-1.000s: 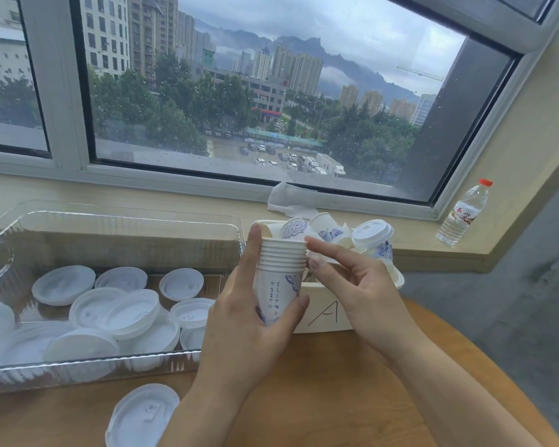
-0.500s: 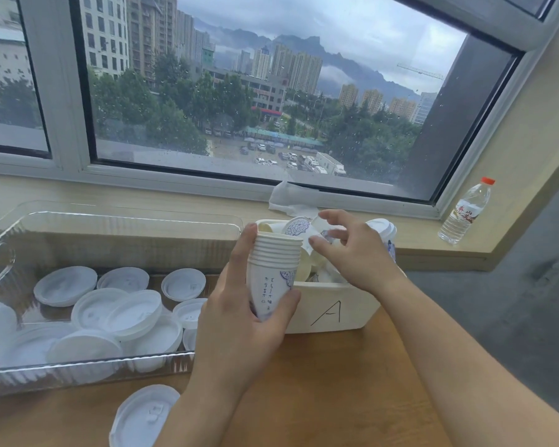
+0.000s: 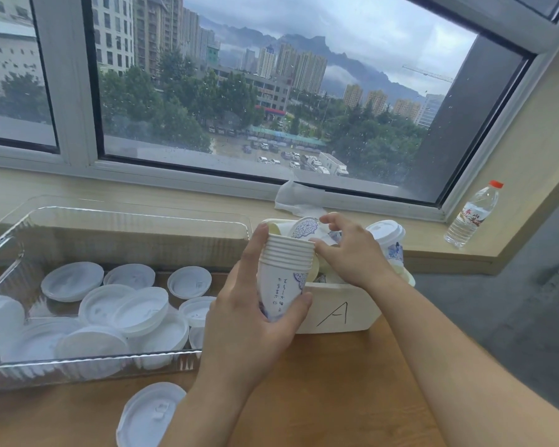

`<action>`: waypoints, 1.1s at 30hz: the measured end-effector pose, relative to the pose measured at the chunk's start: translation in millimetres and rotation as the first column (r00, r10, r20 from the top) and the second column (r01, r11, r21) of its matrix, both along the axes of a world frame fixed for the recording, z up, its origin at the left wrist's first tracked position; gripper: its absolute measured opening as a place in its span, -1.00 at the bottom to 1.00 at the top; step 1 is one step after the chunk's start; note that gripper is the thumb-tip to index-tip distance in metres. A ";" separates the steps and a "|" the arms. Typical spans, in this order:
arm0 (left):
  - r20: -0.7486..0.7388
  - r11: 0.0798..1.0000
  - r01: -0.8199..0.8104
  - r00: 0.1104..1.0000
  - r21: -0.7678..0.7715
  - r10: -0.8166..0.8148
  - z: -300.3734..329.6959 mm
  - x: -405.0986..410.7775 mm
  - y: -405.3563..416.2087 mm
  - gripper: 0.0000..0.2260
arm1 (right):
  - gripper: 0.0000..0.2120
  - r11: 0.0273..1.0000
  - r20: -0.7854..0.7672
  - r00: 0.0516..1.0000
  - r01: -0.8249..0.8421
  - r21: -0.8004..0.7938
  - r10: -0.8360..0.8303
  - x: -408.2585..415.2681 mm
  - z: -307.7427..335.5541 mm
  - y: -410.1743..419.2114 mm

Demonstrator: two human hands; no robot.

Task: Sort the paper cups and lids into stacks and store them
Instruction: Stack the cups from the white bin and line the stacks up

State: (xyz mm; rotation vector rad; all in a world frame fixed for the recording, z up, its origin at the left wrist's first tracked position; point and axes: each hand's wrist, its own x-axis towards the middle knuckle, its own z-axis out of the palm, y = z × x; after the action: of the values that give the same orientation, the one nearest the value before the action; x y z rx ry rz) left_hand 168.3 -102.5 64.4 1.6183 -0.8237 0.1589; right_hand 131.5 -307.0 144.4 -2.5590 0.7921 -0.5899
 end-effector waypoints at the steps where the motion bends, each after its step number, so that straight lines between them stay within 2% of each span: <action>1: 0.005 1.000 0.003 1.000 0.004 -0.003 -0.4 0.1 -0.5 -0.09 | -0.53 1.000 0.017 1.000 0.001 0.023 -0.001 -0.8 1.3 -1.1; 5: 0.022 1.000 0.021 1.000 0.010 -0.021 0.1 -1.8 0.6 -0.10 | -0.56 0.984 0.191 0.982 -0.027 0.175 -0.007 -9.1 14.2 -0.6; 8: 0.029 1.000 0.025 0.999 0.014 -0.025 0.2 -2.9 0.7 -0.10 | -0.62 0.934 0.350 0.935 -0.177 0.309 0.061 -15.8 24.4 13.0; 11: 0.049 0.999 0.040 0.998 0.030 -0.042 0.3 -4.5 -1.1 -0.07 | -0.62 0.882 0.423 0.894 -0.312 0.354 0.146 -23.0 29.9 29.4; 18: 0.071 0.996 0.070 0.995 0.056 -0.074 0.5 -9.0 -2.7 -0.01 | -0.45 0.805 0.405 0.861 -0.461 0.373 0.306 -38.1 34.3 50.1; 21: 0.077 0.996 0.072 0.994 0.054 -0.076 0.6 -9.3 -3.3 -0.02 | -0.38 0.802 0.393 0.854 -0.483 0.352 0.342 -41.1 34.6 52.3; 33: 0.032 0.997 0.083 0.996 0.004 -0.083 -1.7 -4.9 -4.1 -0.04 | -0.52 0.797 0.416 0.852 -0.478 0.370 0.318 -46.4 25.6 51.9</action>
State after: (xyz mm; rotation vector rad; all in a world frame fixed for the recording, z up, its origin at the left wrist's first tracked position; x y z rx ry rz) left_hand 163.3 -106.6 62.7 1.5842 -0.9146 0.1250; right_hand 85.2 -255.1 170.0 -2.0150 0.2075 -0.5862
